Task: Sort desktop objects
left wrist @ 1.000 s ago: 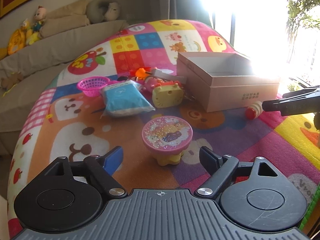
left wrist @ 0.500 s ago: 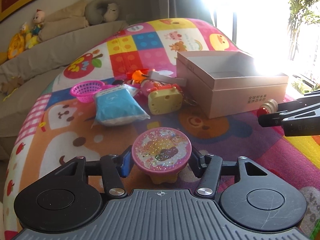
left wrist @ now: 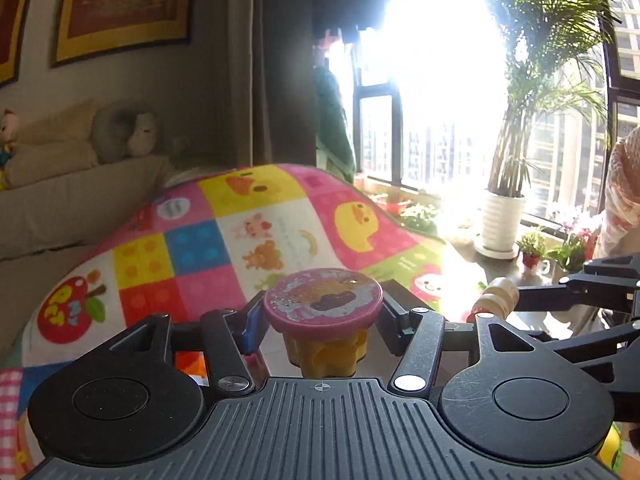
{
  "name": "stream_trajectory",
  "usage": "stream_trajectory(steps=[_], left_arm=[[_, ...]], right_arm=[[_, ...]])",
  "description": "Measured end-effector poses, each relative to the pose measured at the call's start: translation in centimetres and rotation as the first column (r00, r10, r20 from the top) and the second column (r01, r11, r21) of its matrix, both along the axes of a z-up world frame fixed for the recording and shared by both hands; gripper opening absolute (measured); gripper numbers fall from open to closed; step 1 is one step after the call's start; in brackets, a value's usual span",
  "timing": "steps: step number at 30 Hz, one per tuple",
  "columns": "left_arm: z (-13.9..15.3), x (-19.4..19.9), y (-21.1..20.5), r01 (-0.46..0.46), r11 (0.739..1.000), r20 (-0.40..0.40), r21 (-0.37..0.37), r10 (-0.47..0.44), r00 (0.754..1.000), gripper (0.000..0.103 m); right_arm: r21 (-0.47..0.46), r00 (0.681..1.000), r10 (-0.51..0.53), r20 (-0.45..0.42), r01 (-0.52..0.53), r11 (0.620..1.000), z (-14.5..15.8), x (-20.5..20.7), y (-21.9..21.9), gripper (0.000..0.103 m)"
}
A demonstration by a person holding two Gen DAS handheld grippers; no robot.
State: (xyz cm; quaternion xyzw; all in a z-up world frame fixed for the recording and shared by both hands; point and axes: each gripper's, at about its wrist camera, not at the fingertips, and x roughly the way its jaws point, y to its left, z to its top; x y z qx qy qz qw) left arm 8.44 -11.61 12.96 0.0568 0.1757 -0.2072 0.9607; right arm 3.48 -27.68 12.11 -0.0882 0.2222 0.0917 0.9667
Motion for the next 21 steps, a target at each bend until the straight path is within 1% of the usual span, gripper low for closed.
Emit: stream_trajectory(steps=[2,3,4,6,7,9,11,13,15,17,18,21], left_arm=[[0.3,1.8,-0.9,0.008,1.000,-0.015,-0.016,-0.008,1.000,0.072],[0.3,2.0,-0.8,-0.008,1.000,-0.009,-0.020,0.008,1.000,0.082],[0.1,2.0,-0.4,-0.028,0.999,-0.001,-0.024,0.028,1.000,0.088],[-0.8,1.3,1.4,-0.060,0.998,-0.011,-0.028,0.060,0.998,0.092],[-1.5,0.6,2.7,-0.080,0.996,-0.028,-0.026,0.079,0.996,0.096],[-3.3,-0.6,5.0,-0.119,0.993,-0.075,-0.015,0.117,0.990,0.097],[-5.6,-2.0,7.7,-0.173,0.985,-0.145,0.005,0.172,0.974,0.097],[-7.6,-3.2,10.0,-0.242,0.970,-0.194,0.035,0.244,0.950,0.097],[-9.6,-4.7,12.4,-0.316,0.946,-0.238,0.065,0.323,0.916,0.097],[-10.6,-6.1,14.4,-0.366,0.928,-0.265,0.067,0.370,0.890,0.097],[-11.0,-6.6,15.0,-0.386,0.920,-0.269,0.068,0.389,0.881,0.097],[-11.6,-7.2,16.4,-0.441,0.893,-0.256,0.089,0.449,0.856,0.099]], right_arm=[[0.018,0.999,-0.018,-0.032,0.019,1.000,-0.9,2.4,-0.1,0.043],[0.026,0.998,-0.028,-0.048,0.030,0.999,-1.4,3.2,-0.2,0.044],[0.033,0.996,-0.052,-0.076,0.055,0.998,-2.2,4.2,-0.4,0.046],[0.045,0.992,-0.070,-0.103,0.074,0.996,-3.3,4.7,-0.7,0.046],[0.056,0.992,-0.060,-0.114,0.067,0.996,-3.9,4.5,-0.9,0.046],[0.060,0.991,-0.048,-0.127,0.056,0.997,-4.8,3.9,-1.0,0.047],[0.053,0.990,-0.032,-0.137,0.040,0.998,-5.4,3.3,-0.6,0.048],[0.046,0.992,-0.019,-0.122,0.025,0.999,-5.5,2.6,0.2,0.050],[0.033,0.993,0.020,-0.114,-0.016,0.999,-5.2,2.1,1.4,0.054],[0.022,0.993,0.065,-0.099,-0.063,0.998,-4.8,1.8,3.0,0.056],[0.011,0.992,0.084,-0.092,-0.083,0.996,-4.6,1.7,3.8,0.057],[-0.022,0.983,0.165,-0.080,-0.168,0.986,-4.3,1.4,7.2,0.057]])
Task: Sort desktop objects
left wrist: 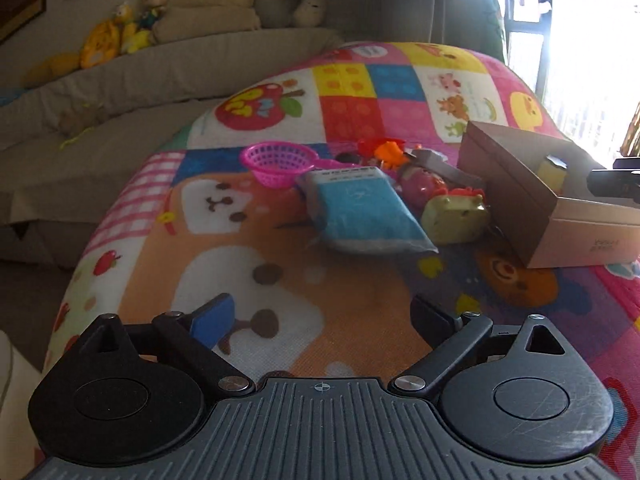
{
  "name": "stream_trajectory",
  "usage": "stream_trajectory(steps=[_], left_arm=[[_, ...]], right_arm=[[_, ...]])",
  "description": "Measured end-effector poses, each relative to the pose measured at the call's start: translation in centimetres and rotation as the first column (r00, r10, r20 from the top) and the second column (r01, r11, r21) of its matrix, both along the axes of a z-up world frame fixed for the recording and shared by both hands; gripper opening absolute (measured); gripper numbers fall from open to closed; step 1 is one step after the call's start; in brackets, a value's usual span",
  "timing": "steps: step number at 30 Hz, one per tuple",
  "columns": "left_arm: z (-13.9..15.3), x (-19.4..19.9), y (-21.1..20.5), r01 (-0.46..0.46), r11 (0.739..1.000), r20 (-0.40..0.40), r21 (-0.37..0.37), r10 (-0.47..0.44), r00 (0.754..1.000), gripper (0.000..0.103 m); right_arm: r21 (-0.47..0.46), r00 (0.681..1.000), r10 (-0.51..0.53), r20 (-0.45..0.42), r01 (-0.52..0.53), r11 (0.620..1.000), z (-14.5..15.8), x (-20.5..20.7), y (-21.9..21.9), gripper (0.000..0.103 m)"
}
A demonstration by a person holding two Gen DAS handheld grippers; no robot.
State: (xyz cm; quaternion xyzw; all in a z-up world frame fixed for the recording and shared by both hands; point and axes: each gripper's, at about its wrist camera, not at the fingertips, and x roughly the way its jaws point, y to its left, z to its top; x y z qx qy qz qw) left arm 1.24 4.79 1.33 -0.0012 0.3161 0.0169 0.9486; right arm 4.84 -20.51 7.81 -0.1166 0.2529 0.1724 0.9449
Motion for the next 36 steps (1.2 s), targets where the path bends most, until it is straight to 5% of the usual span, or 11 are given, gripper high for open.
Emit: stream_trajectory(steps=[9,14,24,30,36], left_arm=[[-0.8,0.4,1.6,-0.054,0.995,-0.047,-0.083,0.050,0.998,0.100],[-0.8,0.2,1.5,-0.056,0.995,-0.038,-0.084,0.053,0.998,0.100],[-0.7,0.2,1.6,-0.060,0.993,-0.041,-0.098,0.056,0.998,0.100],[-0.7,0.2,1.6,-0.061,0.993,-0.041,-0.098,0.058,0.997,0.100],[-0.8,0.3,1.9,-0.082,0.991,-0.039,-0.105,0.079,0.996,0.100]], right_arm=[[-0.265,0.968,0.239,0.072,-0.212,0.941,-3.0,-0.4,11.4,0.057],[-0.345,0.969,0.246,0.032,-0.221,0.912,-5.4,2.3,14.4,0.056],[-0.252,0.936,0.340,-0.097,-0.353,0.901,-4.6,-1.9,10.9,0.052],[-0.177,0.967,0.232,-0.104,-0.248,0.953,-4.9,-1.5,9.7,0.052],[0.010,0.978,0.090,-0.187,-0.090,0.996,-6.4,0.2,9.9,0.056]])
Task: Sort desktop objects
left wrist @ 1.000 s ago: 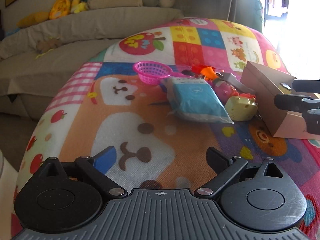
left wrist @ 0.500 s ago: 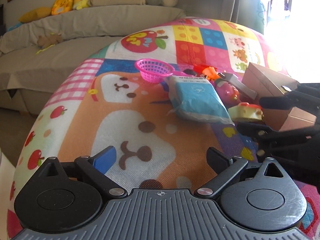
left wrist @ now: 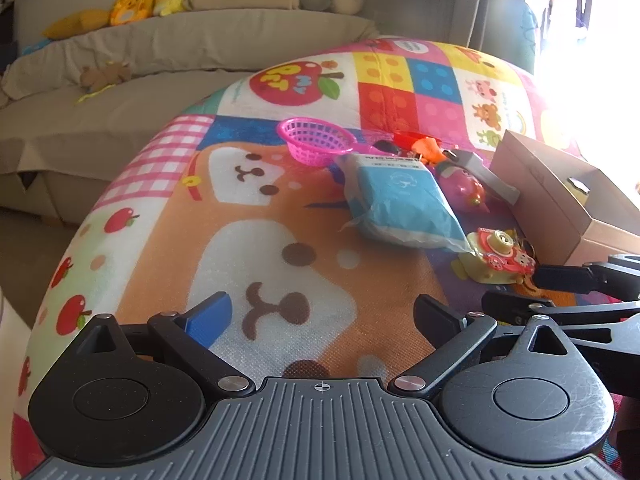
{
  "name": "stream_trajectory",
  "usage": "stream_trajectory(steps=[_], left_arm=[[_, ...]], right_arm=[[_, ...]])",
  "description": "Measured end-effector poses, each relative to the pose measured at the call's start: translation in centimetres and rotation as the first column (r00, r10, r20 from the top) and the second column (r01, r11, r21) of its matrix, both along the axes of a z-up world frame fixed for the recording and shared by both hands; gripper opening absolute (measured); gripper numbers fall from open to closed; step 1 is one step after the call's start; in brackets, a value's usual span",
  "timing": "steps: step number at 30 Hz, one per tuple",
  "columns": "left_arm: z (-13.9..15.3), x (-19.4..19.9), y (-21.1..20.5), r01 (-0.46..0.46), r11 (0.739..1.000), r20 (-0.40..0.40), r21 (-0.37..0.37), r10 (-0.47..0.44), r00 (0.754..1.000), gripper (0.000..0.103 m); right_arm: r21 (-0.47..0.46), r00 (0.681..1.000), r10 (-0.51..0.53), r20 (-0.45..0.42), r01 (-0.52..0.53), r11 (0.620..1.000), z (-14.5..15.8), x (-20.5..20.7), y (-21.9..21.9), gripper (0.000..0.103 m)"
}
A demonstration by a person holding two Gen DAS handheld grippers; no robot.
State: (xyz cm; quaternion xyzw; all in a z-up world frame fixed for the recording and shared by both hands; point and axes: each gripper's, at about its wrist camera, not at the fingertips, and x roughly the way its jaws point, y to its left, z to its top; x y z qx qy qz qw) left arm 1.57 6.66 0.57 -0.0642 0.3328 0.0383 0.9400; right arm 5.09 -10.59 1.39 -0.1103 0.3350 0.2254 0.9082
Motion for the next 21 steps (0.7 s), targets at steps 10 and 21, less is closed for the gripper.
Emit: stream_trajectory(steps=[10,21], left_arm=[[0.0,0.1,0.2,-0.006,1.000,0.000,-0.005,0.006,1.000,0.101],[-0.1,0.2,0.1,-0.009,1.000,-0.009,0.019,0.009,1.000,0.101]], right_arm=[[0.027,0.998,-0.059,0.000,0.059,0.998,-0.1,0.9,-0.3,0.049],[-0.035,0.989,-0.145,0.033,0.146,0.989,0.0,-5.9,-9.3,0.034]])
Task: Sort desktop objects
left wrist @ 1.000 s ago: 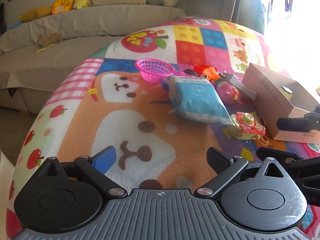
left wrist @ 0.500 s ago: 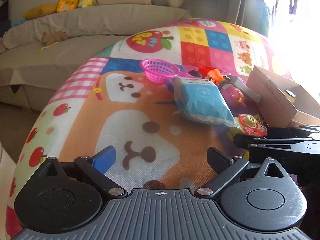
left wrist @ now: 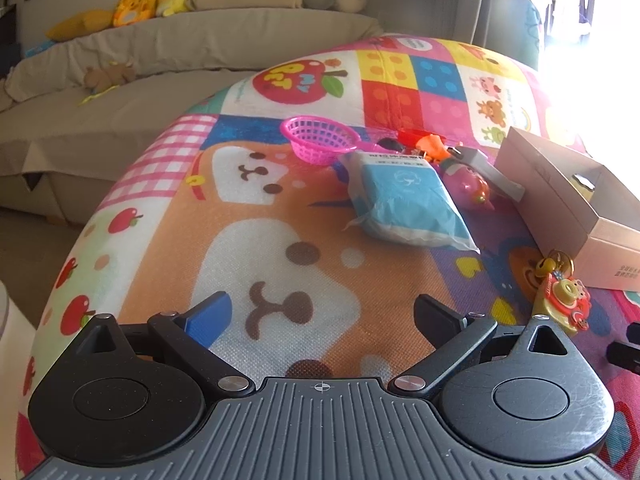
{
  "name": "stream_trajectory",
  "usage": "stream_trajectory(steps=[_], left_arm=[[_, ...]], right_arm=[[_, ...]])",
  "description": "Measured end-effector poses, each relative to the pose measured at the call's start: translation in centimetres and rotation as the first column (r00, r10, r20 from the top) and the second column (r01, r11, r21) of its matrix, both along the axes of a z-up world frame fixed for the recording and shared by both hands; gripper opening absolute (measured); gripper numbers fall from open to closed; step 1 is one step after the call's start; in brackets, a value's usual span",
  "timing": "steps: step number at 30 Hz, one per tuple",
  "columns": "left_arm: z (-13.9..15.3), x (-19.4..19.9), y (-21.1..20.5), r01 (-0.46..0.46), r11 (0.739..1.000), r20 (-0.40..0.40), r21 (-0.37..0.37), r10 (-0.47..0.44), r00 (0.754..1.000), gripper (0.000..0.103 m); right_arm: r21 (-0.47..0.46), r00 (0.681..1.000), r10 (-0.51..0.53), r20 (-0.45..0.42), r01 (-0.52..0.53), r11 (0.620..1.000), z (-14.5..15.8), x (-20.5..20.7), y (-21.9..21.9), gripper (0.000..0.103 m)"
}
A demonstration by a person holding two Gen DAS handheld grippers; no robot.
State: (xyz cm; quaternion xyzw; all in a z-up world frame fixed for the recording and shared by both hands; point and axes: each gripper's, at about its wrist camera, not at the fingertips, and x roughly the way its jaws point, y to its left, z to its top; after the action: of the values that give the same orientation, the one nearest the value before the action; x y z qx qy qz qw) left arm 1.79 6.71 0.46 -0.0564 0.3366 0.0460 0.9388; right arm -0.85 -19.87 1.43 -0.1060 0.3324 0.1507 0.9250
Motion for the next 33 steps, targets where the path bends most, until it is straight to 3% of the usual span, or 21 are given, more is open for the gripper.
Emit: stream_trajectory(steps=[2,4,7,8,10,13,16,17,19,22,27,29,33], left_arm=[[0.1,0.1,-0.5,0.000,1.000,-0.004,0.030,0.000,1.000,0.101],[0.6,0.2,-1.2,0.029,0.999,0.033,0.035,-0.030,0.999,0.101],[1.9,1.6,-2.8,0.083,0.996,0.073,0.043,-0.086,0.994,0.101],[2.3,2.2,-3.3,0.094,0.994,0.081,0.048,-0.098,0.992,0.101],[2.8,4.0,-4.6,0.118,0.990,0.087,0.075,-0.124,0.988,0.101],[2.3,7.0,-6.3,0.114,0.983,0.048,0.142,-0.122,0.991,0.100],[1.5,8.2,-6.5,0.105,0.983,0.026,0.151,-0.110,0.994,0.097],[1.4,8.2,-6.5,0.103,0.982,0.025,0.157,-0.108,0.994,0.091],[1.0,8.0,-5.9,0.105,0.982,0.012,0.159,-0.108,0.994,0.070],[0.8,6.9,-5.0,0.094,0.984,0.020,0.148,-0.098,0.995,0.064],[1.0,2.6,-3.4,0.110,0.988,0.014,0.105,-0.112,0.994,0.062],[1.1,-0.1,-3.1,0.146,0.985,0.010,0.089,-0.147,0.989,0.065],[0.6,-2.8,-2.3,0.106,0.989,0.022,0.102,-0.109,0.994,0.085]], right_arm=[[0.043,0.999,-0.049,-0.017,0.050,0.998,0.0,-0.1,-1.8,0.037],[0.067,0.996,-0.086,-0.022,0.087,0.994,-0.2,-0.1,-2.8,0.057],[0.091,0.991,-0.132,-0.016,0.133,0.987,-0.8,-0.1,-3.5,0.076],[0.098,0.991,-0.130,-0.020,0.131,0.987,-0.9,0.0,-3.5,0.077],[0.103,0.994,-0.104,-0.037,0.107,0.989,-1.0,0.1,-3.4,0.091],[0.094,0.995,-0.084,-0.060,0.090,0.992,-1.1,0.4,-3.0,0.103],[0.085,0.994,-0.084,-0.063,0.089,0.992,-1.2,0.4,-2.8,0.103],[0.087,0.995,-0.082,-0.064,0.088,0.992,-1.2,0.4,-2.8,0.103],[0.087,0.995,-0.080,-0.068,0.086,0.992,-1.3,0.5,-2.9,0.103],[0.095,0.994,-0.079,-0.081,0.087,0.992,-1.2,0.7,-3.0,0.103],[0.071,0.995,-0.056,-0.086,0.062,0.996,-1.1,0.7,-2.8,0.103],[0.080,0.993,0.028,-0.113,-0.019,0.997,-0.8,1.1,-2.3,0.103],[0.088,0.973,0.215,-0.081,-0.208,0.974,0.2,1.3,0.3,0.103]])
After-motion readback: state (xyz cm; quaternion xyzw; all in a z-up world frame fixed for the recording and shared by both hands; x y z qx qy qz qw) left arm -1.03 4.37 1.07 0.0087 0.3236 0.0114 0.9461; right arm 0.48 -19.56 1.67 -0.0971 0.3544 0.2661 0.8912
